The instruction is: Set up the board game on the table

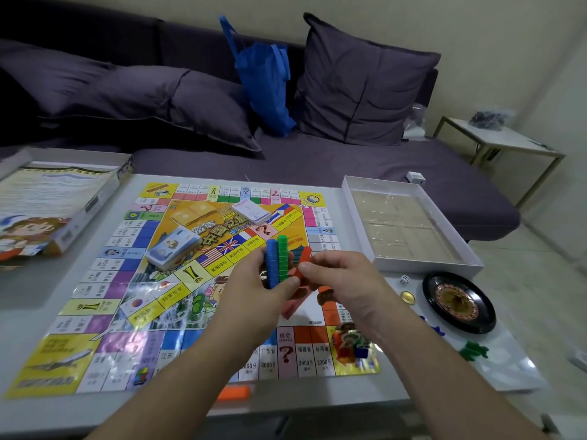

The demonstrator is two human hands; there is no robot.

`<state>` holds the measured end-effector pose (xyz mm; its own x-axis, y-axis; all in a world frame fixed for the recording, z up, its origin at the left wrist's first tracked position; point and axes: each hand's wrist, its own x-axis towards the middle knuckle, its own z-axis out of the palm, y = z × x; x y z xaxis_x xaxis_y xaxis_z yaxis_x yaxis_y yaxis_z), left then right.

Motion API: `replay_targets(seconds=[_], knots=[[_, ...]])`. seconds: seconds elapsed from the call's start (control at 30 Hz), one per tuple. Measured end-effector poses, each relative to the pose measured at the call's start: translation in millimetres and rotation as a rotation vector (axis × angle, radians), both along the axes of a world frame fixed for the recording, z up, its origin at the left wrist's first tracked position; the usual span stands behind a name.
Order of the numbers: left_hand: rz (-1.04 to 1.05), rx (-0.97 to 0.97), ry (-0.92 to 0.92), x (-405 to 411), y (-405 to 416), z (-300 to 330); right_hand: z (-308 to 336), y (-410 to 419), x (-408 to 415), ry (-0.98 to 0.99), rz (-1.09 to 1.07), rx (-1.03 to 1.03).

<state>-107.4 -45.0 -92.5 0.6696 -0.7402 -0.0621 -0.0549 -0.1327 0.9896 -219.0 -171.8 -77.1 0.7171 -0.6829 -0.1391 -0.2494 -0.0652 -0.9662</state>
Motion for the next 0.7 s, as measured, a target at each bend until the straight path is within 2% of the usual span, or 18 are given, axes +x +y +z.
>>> replay_targets(seconds=[0.2, 0.33, 0.43, 0.5, 0.6, 0.7], knots=[[-0.032, -0.008, 0.114, -0.5, -3.0, -3.4, -6.0, -0.8, -0.1, 0.012, 0.002, 0.033], [-0.007, -0.059, 0.380, -1.5, -8.0, -2.3, -6.1, -1.3, 1.7, 0.053, -0.056, 0.053], [0.040, -0.140, 0.638, -2.1, -9.6, 6.3, 2.8, -13.7, -2.5, 0.009, -0.179, 0.157], [0.048, -0.157, 0.708, -1.0, -9.1, 8.0, 6.6, -32.3, -7.4, 0.020, -0.282, 0.174], [0.031, -0.116, 0.683, 0.5, -8.7, 6.0, -6.5, -63.3, -16.6, 0.230, -0.377, -0.075], [0.045, -0.078, 0.679, 2.0, -10.1, 4.3, -29.0, -82.2, -21.6, 0.486, -0.379, -0.363]])
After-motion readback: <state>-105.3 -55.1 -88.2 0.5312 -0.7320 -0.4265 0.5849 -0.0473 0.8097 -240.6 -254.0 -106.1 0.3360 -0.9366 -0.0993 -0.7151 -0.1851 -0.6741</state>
